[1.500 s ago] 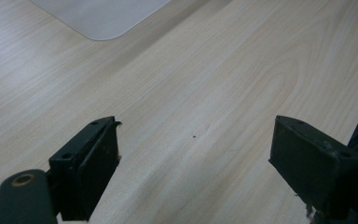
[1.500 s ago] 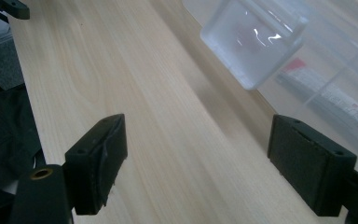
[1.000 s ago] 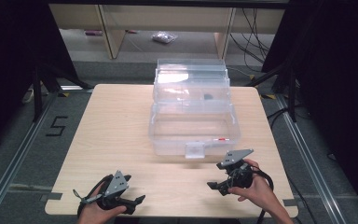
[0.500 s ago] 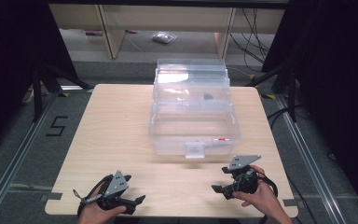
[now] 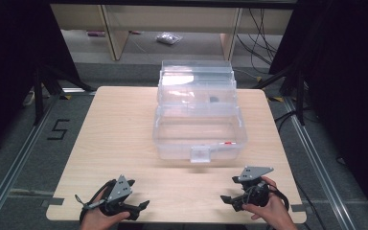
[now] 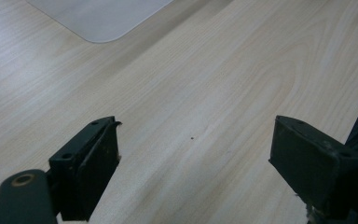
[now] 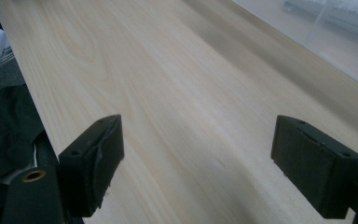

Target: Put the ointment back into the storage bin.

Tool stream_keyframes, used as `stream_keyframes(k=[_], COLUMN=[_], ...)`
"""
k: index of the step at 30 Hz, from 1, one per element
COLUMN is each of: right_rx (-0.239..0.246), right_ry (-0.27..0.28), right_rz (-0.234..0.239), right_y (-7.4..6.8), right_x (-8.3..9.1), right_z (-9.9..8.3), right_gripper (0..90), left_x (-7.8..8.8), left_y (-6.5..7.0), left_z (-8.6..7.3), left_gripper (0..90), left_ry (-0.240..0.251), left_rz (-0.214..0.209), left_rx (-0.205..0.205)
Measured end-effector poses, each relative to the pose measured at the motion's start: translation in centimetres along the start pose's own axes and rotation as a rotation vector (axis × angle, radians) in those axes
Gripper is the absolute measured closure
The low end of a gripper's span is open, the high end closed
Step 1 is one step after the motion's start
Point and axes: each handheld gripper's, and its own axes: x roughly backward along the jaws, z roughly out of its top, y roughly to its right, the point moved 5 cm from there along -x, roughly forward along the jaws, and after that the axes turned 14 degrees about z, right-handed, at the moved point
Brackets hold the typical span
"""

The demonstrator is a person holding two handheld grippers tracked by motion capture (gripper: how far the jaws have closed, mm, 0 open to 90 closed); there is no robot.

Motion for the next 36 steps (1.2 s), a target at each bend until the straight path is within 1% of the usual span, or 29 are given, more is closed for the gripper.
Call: stream_keyframes(k=[2,3,5,6,8,9,10,11,12,13,14,15,16,17,18,19,20,21,22,24,25,26,27,29,30,31,34,35,36], right_rx=[0.0,-0.007,-0.018,-0.024,-0.033,-0.035,-0.052,-0.052,-0.048,-0.054,-0.054,-0.046,-0.071,-0.071,-0.053,-0.053,-0.09,-0.09,-0.064,-0.066,-0.063,-0.077,-0.076,-0.065,-0.049,-0.049,-0.042,-0.047,-0.062], right_ry=[0.012,0.003,-0.001,0.016,0.007,0.02,0.016,0.016,0.027,0.029,0.029,0.024,0.015,0.04,0.035,0.035,0.012,0.012,0.019,0.013,0.008,0.017,0.018,0.01,0.007,0.007,0.005,0.01,0.014], right_rz=[-0.008,-0.002,-0.01,-0.03,-0.041,-0.043,-0.04,-0.04,-0.051,-0.053,-0.053,-0.058,-0.069,-0.074,-0.083,-0.083,-0.083,-0.083,-0.086,-0.091,-0.095,-0.1,-0.099,-0.1,-0.101,-0.101,-0.1,-0.103,-0.109], right_y=[0.0,-0.1,-0.2,-0.2,0.0,0.0,-0.1,-0.1,-0.1,-0.2,-0.2,-0.1,-0.2,-0.3,-0.1,-0.1,-0.3,-0.3,-0.2,-0.2,-0.2,-0.2,-0.2,-0.2,0.0,0.0,0.0,0.0,0.0], right_x=[0.0,0.1,0.1,0.0,0.1,0.2,0.2,0.2,0.3,0.4,0.4,0.4,0.5,0.2,0.3,0.3,0.3,0.3,0.2,0.2,0.3,0.1,0.1,0.2,0.2,0.2,0.2,0.2,0.2], right_z=[-0.1,-0.3,-0.6,-0.7,-1.0,-1.1,-1.2,-1.2,-1.5,-1.6,-1.6,-1.7,-2.0,-2.0,-2.0,-2.0,-2.1,-2.1,-2.1,-2.1,-2.2,-2.2,-2.2,-2.2,-2.1,-2.1,-2.1,-2.1,-2.1], right_gripper=[17.3,16.9,16.8,16.8,16.8,16.8,16.7,16.7,16.7,16.7,16.7,16.5,16.5,16.5,16.5,16.5,16.5,16.5,16.5,16.5,16.5,16.5,16.5,16.5,16.5,16.5,16.5,16.5,16.5], left_x=[0.0,0.1,0.1,0.1,0.1,0.1,0.1,0.1,-0.1,-0.1,0.0,0.0,0.0,0.0,0.0,0.0,0.1,0.1,-0.1,-0.1,0.0,-0.1,-0.1,-0.1,-0.1,0.0,-0.1,0.0,0.0], left_y=[0.0,0.0,0.0,0.0,0.0,0.0,0.0,0.0,0.1,0.1,0.0,0.1,0.1,0.2,0.2,0.2,0.0,0.0,-0.1,-0.1,0.1,-0.1,-0.1,-0.1,0.0,-0.1,-0.1,-0.1,0.1], left_z=[0.0,0.0,0.0,0.0,0.0,0.0,0.0,0.0,0.0,0.0,0.0,0.0,0.0,0.0,0.0,0.0,0.0,0.0,0.0,-0.1,0.0,-0.1,-0.1,0.0,0.0,0.0,0.0,0.0,0.0], left_gripper=[15.0,15.0,15.0,15.0,15.0,15.0,15.0,15.0,15.1,15.0,15.0,15.0,15.0,15.1,15.0,15.0,15.0,15.0,15.0,15.0,15.0,15.0,15.1,15.0,15.0,15.0,15.0,15.1,15.0], left_ry=[-0.001,-0.008,-0.008,-0.01,-0.01,-0.01,-0.011,-0.011,0.0,0.0,-0.004,0.002,-0.006,0.01,0.007,0.007,-0.015,-0.015,-0.004,-0.004,0.0,-0.007,-0.007,-0.006,-0.005,-0.008,-0.006,-0.015,0.01], left_rz=[0.002,-0.007,-0.008,-0.008,-0.008,-0.007,-0.009,-0.009,-0.002,-0.002,-0.003,0.001,-0.009,0.004,0.003,0.003,0.001,0.001,0.008,0.01,-0.003,0.009,0.013,0.01,0.011,0.004,0.011,0.001,-0.003], left_rx=[0.0,-0.003,-0.003,-0.004,-0.004,-0.004,-0.005,-0.005,0.017,0.017,-0.003,0.004,0.008,0.011,0.009,0.009,-0.019,-0.019,-0.018,-0.014,-0.002,-0.018,-0.018,-0.018,-0.017,-0.019,-0.02,-0.023,0.009])
